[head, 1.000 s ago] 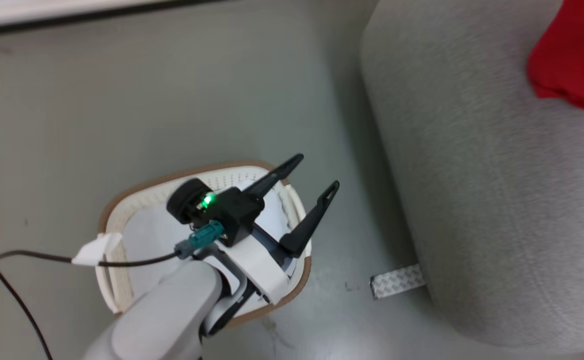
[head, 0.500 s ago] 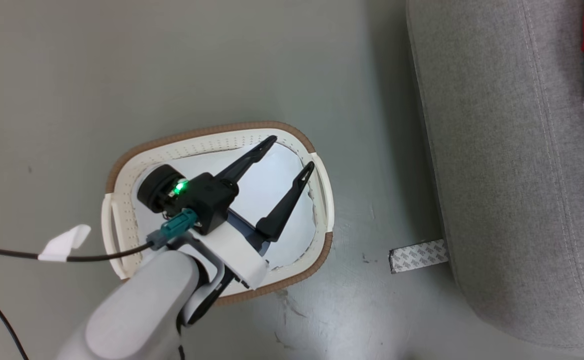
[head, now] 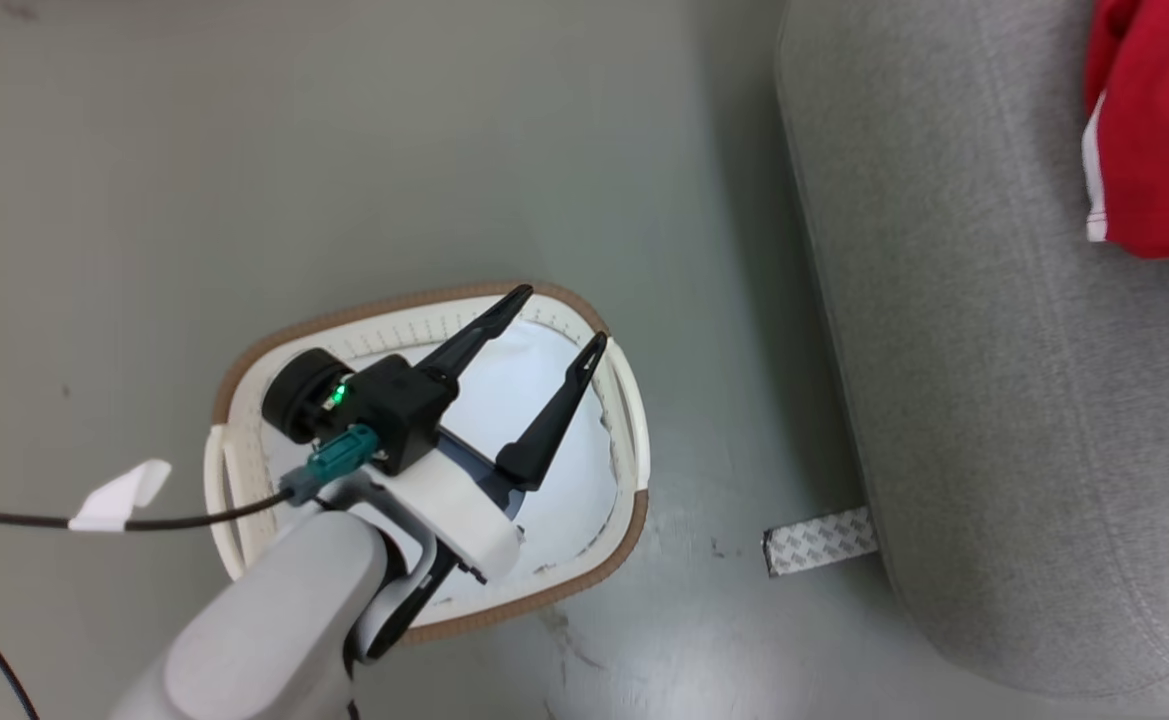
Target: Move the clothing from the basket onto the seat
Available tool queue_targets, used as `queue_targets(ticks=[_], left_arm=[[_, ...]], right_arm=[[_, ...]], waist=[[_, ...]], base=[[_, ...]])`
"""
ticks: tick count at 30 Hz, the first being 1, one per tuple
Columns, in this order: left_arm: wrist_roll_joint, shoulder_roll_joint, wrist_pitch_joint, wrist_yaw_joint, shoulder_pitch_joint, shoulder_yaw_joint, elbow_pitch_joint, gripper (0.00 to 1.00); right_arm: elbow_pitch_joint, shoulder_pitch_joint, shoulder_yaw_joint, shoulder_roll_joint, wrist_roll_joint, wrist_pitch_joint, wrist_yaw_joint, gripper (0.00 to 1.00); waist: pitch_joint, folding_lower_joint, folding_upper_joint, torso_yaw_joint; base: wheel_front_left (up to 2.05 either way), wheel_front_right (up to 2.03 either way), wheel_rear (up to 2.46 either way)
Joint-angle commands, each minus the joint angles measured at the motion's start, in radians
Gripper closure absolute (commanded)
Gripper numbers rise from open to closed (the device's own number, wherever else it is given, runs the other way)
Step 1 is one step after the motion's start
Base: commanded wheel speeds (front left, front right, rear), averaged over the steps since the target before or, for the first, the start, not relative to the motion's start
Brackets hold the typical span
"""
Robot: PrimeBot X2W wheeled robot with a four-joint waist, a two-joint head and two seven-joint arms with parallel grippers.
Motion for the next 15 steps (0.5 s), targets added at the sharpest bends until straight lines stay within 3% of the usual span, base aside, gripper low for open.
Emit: queue_targets(ticks=[1,5,15], left_arm=[[-0.008,0.002,-0.010,0.003,0.013,0.003,0.007,0.00],[-0.029,-0.003,-0.031,0.010,0.037,0.016,0.030,0.00],[-0.110,-0.015,-0.078,0.059,0.148,0.119,0.053,0.00]], right_arm=[[-0.010,0.020,0.013,-0.019,0.019,0.007,-0.003,0.00],[-0.074,0.050,0.094,-0.074,0.084,0.039,-0.003,0.00],[-0.257,0.135,0.187,-0.201,0.175,-0.038,-0.002,0.00]], waist=[[-0.037,-0.0001,0.0000,-0.007],[-0.121,-0.0001,0.0000,-0.007],[-0.354,-0.0001,0.0000,0.028]], base=[[0.00,0.00,0.00],[0.00,0.00,0.00],[0.00,0.00,0.00]])
